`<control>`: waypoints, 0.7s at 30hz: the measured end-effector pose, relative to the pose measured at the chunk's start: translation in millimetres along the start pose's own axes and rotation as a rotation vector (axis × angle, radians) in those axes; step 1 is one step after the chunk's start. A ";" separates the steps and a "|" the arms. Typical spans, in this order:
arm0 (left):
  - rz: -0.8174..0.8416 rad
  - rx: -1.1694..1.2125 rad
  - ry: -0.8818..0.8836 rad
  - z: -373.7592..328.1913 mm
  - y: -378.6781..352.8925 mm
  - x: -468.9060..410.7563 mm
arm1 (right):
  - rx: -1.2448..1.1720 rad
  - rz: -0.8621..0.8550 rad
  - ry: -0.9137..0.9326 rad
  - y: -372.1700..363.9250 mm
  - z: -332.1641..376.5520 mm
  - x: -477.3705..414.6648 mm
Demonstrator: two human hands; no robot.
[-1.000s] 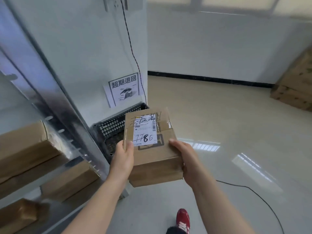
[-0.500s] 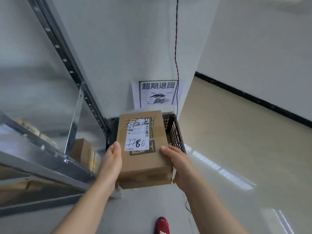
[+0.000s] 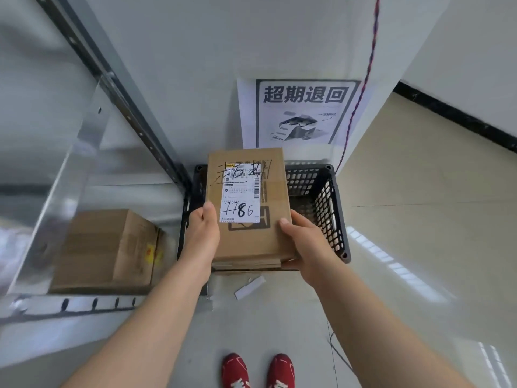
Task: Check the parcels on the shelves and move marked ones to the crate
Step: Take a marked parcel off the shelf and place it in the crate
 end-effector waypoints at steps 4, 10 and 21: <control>0.010 0.058 0.032 22.6 -10.7 -58.1 | 0.019 -0.043 -0.005 4.9 -16.9 -55.5; -0.023 0.028 0.078 53.7 -16.5 -119.5 | 0.076 -0.110 -0.063 5.1 -30.8 -115.7; -0.016 -0.067 0.197 100.2 -15.3 -181.3 | 0.254 -0.089 -0.140 -7.6 -68.3 -189.3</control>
Point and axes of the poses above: each hand's wrist, its own x-axis away from the middle knuckle, its own y-axis out of the back of the hand, z = x × y, the point moved 3 cm from there along -x, towards the middle knuckle, and after that the axes turned 14 degrees about z, right-handed, at the moved point
